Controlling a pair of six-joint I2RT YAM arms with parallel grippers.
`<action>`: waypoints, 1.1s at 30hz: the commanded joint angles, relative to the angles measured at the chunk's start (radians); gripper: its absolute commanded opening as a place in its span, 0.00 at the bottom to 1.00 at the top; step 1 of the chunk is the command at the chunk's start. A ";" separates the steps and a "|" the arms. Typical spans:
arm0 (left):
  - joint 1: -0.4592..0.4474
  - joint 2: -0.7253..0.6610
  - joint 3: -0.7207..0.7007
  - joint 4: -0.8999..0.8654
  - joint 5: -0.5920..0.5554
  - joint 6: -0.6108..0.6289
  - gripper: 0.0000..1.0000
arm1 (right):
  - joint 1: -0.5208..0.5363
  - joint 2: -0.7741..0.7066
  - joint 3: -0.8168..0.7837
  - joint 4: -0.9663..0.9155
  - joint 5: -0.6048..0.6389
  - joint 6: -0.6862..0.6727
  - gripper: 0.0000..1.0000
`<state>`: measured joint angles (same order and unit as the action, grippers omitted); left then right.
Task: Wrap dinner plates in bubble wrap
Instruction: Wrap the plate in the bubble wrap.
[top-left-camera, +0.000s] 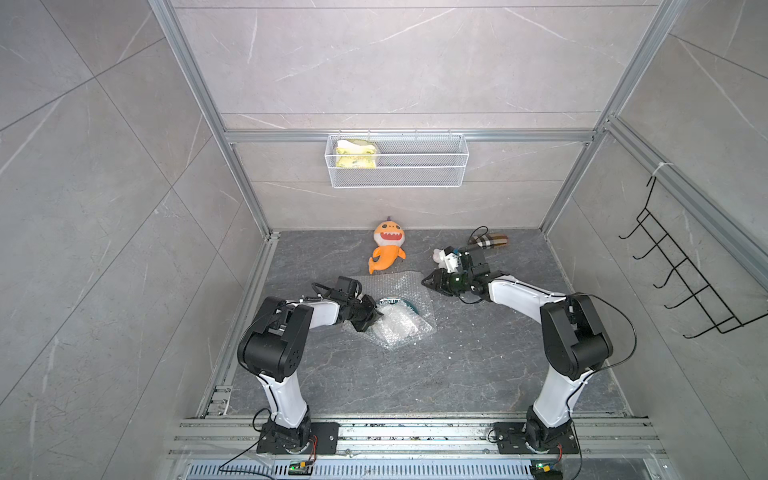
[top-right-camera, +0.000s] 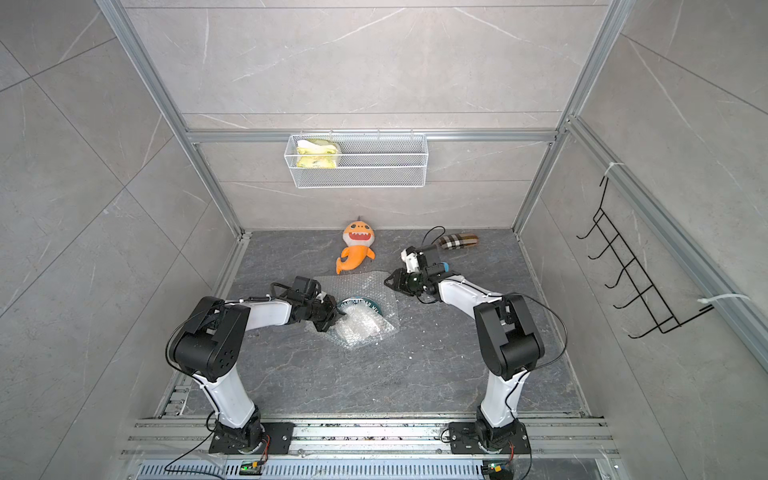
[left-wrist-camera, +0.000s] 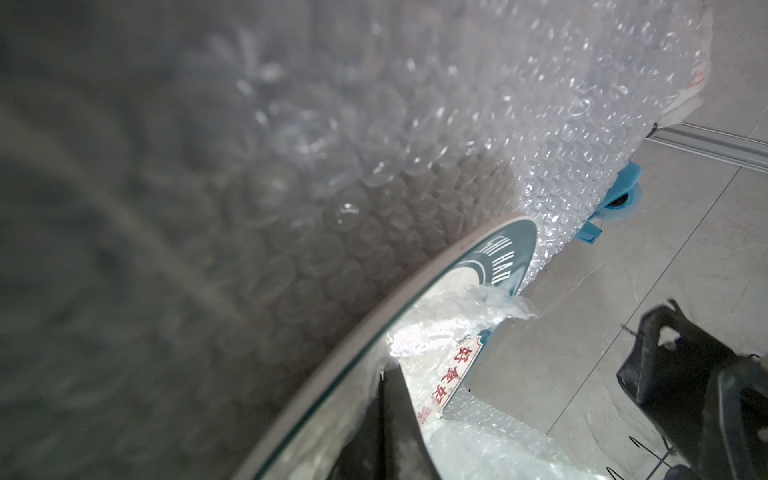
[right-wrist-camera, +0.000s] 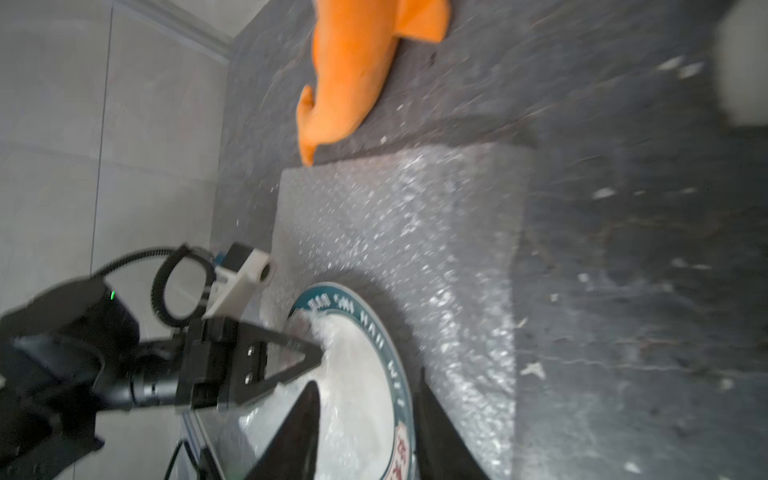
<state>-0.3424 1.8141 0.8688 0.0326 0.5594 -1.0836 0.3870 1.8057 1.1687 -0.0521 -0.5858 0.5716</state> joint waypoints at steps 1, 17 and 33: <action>0.013 0.037 -0.039 -0.148 -0.120 0.010 0.00 | 0.081 -0.136 -0.063 0.005 -0.104 -0.002 0.28; 0.014 0.042 -0.030 -0.137 -0.097 0.017 0.00 | 0.263 0.192 -0.007 0.136 -0.060 0.098 0.07; 0.005 -0.134 0.099 -0.242 -0.055 0.011 0.12 | 0.265 0.288 -0.030 0.106 0.000 0.131 0.04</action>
<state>-0.3367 1.7477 0.9360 -0.1471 0.5133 -1.0729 0.6514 2.0613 1.1690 0.0807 -0.6323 0.6891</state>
